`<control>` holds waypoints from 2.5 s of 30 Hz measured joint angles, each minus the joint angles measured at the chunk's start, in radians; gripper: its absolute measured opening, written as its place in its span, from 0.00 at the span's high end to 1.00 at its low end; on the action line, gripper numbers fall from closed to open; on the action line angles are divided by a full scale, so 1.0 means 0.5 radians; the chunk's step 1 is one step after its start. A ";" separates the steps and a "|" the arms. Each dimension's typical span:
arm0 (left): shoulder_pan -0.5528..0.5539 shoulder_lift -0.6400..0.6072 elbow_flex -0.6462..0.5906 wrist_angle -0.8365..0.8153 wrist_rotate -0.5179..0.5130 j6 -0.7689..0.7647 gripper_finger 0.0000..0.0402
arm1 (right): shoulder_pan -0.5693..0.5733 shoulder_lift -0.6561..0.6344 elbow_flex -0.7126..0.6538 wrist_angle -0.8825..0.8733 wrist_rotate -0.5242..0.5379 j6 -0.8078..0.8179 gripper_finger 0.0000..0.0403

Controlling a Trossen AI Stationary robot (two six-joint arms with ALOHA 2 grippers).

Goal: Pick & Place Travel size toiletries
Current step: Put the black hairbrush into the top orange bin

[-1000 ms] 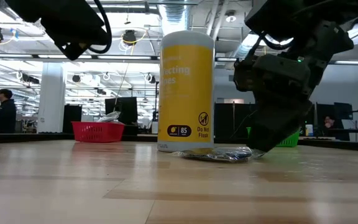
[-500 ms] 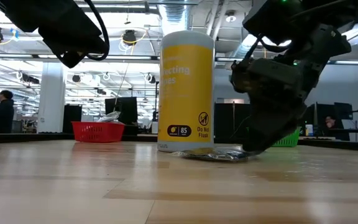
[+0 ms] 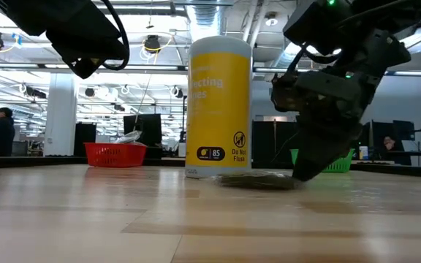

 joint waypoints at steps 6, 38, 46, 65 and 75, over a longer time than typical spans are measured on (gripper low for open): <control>0.000 0.000 0.000 0.005 0.000 0.001 0.79 | 0.049 -0.093 -0.012 -0.037 -0.029 -0.032 1.00; 0.000 0.000 -0.001 0.645 -0.174 0.404 0.79 | 0.406 -0.318 0.716 -0.421 0.445 -0.584 1.00; 0.011 0.000 -0.001 0.757 -0.173 0.434 0.79 | 0.472 -0.319 0.941 -0.554 0.447 -0.780 1.00; 0.218 0.000 -0.001 0.943 0.158 0.426 0.74 | 0.577 -0.321 1.213 -0.611 0.447 -1.086 1.00; 0.378 0.000 -0.001 1.062 0.491 0.425 0.55 | 0.591 -0.321 1.260 -0.617 0.446 -1.146 1.00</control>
